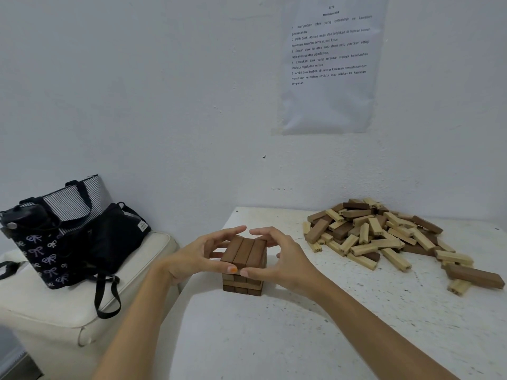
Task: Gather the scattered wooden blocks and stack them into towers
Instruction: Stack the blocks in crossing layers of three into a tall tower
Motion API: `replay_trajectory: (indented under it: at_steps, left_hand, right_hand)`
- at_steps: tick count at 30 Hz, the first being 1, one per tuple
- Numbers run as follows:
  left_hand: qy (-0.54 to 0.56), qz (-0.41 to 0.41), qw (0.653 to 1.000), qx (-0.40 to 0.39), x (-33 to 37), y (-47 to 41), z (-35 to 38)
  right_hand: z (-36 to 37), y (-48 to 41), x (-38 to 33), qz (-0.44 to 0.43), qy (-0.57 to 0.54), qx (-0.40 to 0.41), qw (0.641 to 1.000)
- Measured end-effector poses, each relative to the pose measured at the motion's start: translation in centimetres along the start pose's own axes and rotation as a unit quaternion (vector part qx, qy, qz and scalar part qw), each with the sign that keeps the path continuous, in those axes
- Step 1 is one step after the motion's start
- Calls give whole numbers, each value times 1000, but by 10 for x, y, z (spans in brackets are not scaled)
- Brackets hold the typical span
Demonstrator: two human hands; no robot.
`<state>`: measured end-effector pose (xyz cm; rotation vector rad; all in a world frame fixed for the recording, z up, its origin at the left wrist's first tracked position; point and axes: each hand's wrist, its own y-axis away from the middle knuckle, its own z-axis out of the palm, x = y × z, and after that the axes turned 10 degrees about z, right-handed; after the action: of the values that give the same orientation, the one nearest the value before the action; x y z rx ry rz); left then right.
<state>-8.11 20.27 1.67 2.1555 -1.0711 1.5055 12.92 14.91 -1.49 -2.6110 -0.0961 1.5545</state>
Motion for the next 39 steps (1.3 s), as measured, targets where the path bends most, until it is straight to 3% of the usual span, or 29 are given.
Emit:
replay_trajectory:
  at_steps: [27,34,39]
  left_hand:
    - [5,6,1000,8,-4,2,1]
    - [-14,91,985,144,27,4,7]
    - [2,140,974,178,66,3,32]
  right_hand:
    - [-2,6,0,20,-56,-31,998]
    - [-34,15,-33,9,-109,21,994]
    - [-68,37,-54,-33,-77,50,995]
